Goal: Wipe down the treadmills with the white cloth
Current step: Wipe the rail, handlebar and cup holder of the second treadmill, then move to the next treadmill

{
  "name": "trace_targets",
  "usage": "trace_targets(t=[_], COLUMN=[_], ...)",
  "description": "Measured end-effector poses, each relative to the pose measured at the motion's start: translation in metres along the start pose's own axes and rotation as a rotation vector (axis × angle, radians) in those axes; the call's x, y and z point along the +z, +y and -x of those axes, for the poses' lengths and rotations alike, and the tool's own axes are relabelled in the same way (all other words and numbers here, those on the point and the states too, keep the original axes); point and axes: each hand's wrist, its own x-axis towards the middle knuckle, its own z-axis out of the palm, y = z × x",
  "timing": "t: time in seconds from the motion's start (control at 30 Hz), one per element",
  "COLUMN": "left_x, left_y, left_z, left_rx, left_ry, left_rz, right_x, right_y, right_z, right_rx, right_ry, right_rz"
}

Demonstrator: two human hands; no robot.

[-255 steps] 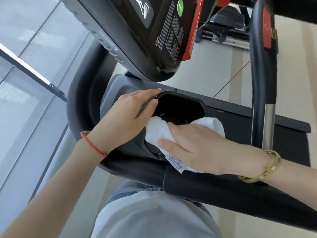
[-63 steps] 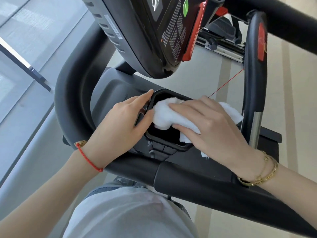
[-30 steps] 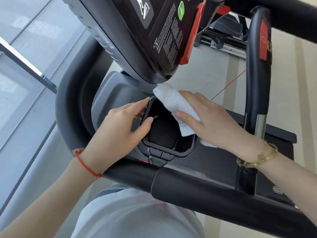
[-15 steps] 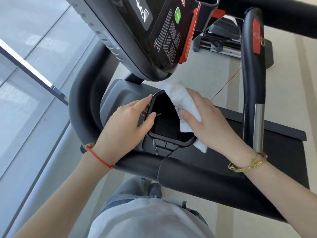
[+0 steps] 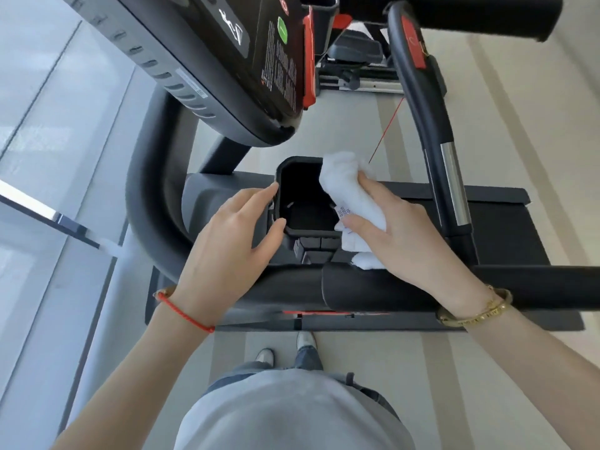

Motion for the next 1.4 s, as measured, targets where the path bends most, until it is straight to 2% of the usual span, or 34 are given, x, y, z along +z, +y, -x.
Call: trace_targets(t=[0.17,0.37,0.47,0.57,1.03,1.4], left_x=[-0.008,-0.019,-0.021,-0.018,0.039,0.122], left_y=[-0.006,-0.003,0.002,0.006,0.061,0.160], left_z=[0.005,0.010,0.015,0.020,0.041,0.051], left_rx=[0.120,0.256,0.335,0.424,0.837,1.036], left_ry=[-0.022,-0.047,-0.085,-0.117,-0.319,-0.531], left_rz=[0.019,0.037,0.055,0.076,0.160,0.230], right_x=[0.004,0.022,0.032,0.041,0.083,0.071], right_y=[-0.007,-0.025,-0.032,-0.033,0.001,0.055], right_z=[0.028,0.066,0.089,0.116,0.231,0.306], right_rx=[0.035,-0.086,-0.148,-0.124,0.378,0.733], right_ry=[0.122,0.393,0.469,0.544,0.691,0.884], right_rz=[-0.013,0.182,0.312,0.385,0.253,0.128])
